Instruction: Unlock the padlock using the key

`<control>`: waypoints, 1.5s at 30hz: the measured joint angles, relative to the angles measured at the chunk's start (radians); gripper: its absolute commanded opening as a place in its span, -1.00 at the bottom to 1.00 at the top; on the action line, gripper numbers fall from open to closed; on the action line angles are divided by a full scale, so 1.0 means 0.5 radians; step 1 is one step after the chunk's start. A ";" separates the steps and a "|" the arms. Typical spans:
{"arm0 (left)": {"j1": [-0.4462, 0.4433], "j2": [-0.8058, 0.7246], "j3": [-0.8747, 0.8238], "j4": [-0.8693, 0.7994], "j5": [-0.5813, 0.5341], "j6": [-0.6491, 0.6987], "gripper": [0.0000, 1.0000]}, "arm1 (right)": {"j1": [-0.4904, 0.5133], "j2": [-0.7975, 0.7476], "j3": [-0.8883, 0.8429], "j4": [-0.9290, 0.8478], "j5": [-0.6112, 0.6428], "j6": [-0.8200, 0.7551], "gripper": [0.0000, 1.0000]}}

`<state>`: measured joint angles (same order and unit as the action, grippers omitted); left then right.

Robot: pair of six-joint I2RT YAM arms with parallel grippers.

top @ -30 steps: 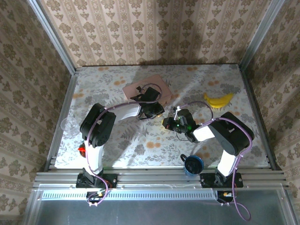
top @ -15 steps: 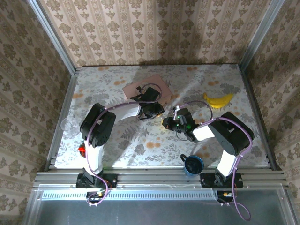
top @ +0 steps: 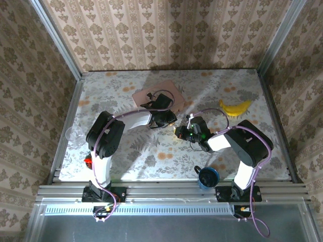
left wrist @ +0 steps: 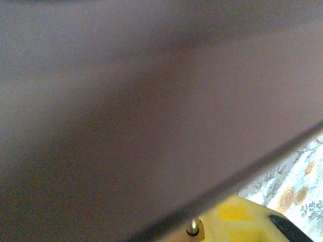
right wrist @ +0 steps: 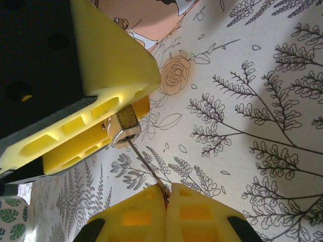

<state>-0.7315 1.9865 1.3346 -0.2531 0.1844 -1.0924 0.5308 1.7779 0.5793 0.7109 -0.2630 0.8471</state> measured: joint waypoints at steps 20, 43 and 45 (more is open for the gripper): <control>0.000 0.000 0.000 0.001 0.002 0.000 -1.00 | -0.011 0.008 0.008 0.008 0.002 0.040 -1.00; 0.000 0.000 -0.001 0.005 0.004 -0.002 -1.00 | -0.019 -0.045 0.020 -0.074 -0.007 0.304 -1.00; 0.000 0.000 0.000 0.005 0.005 -0.002 -1.00 | -0.019 -0.064 0.038 -0.124 -0.010 0.324 -1.00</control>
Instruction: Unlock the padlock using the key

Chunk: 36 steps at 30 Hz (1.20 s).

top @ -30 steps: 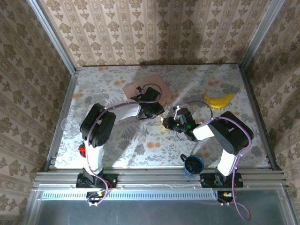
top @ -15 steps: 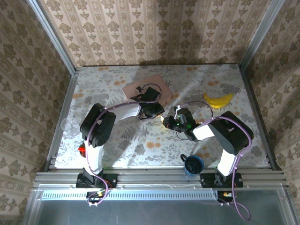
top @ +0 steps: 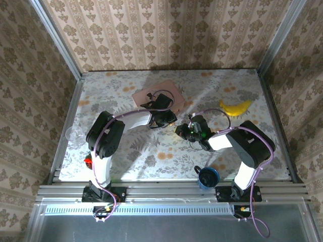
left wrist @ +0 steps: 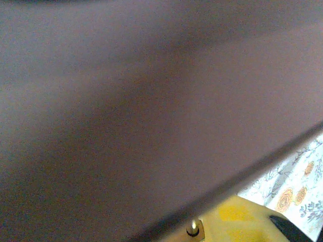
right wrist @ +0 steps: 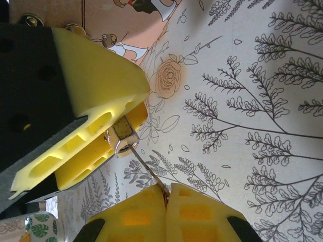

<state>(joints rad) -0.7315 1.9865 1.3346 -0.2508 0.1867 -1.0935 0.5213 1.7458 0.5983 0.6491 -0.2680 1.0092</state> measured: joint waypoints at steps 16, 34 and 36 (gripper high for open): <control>-0.002 0.000 0.000 0.024 0.039 -0.006 -1.00 | -0.024 -0.016 0.132 -0.183 -0.042 0.031 -1.00; 0.000 0.008 0.000 0.065 0.018 -0.017 -1.00 | -0.067 0.033 0.233 -0.267 -0.115 -0.287 -1.00; 0.001 0.008 -0.001 0.072 0.006 -0.022 -1.00 | -0.079 0.049 0.223 -0.213 -0.137 -0.294 -1.00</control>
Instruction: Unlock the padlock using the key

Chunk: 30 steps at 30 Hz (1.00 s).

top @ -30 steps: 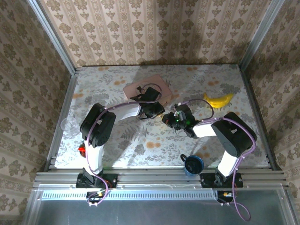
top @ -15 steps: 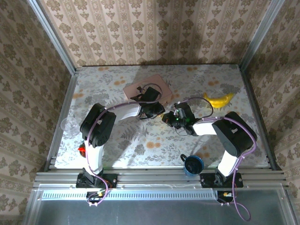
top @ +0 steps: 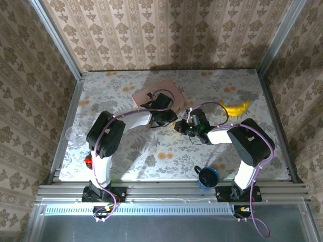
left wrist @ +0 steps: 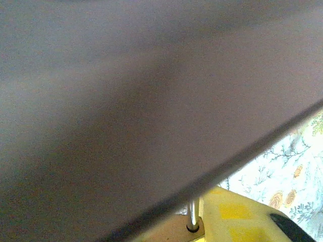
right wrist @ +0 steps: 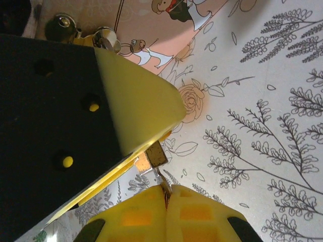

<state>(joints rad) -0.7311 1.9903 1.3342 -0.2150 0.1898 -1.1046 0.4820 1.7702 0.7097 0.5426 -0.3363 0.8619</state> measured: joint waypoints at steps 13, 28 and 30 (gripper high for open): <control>0.007 0.000 -0.024 0.038 -0.043 0.001 -1.00 | -0.009 0.077 0.024 0.070 -0.027 -0.035 -0.81; 0.014 -0.012 -0.042 0.058 0.019 -0.013 -1.00 | -0.027 0.027 0.001 -0.047 0.091 -0.141 0.00; 0.012 -0.019 -0.047 0.055 0.042 -0.013 -1.00 | -0.027 -0.020 -0.040 -0.043 0.108 -0.144 0.08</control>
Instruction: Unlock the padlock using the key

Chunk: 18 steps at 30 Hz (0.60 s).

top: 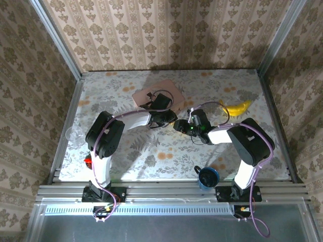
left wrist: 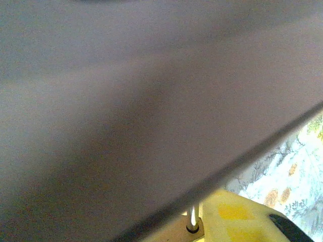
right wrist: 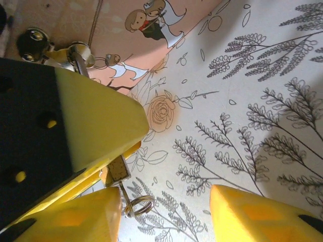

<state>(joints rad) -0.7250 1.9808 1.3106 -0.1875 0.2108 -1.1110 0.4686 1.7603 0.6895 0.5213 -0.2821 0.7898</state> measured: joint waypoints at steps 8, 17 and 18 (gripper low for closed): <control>-0.002 -0.010 -0.008 -0.008 0.014 0.005 -1.00 | -0.003 -0.246 -0.140 0.046 0.036 -0.007 0.06; -0.002 -0.015 -0.021 -0.002 0.014 0.008 -1.00 | -0.003 -0.405 -0.187 0.068 0.031 0.009 -0.38; -0.002 -0.015 -0.021 -0.002 0.014 0.008 -1.00 | -0.003 -0.401 -0.188 0.070 0.029 0.017 -0.41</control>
<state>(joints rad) -0.7261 1.9732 1.2999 -0.1883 0.2180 -1.1069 0.4671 1.5597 0.5957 0.5564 -0.2676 0.7982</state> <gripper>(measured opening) 0.301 0.323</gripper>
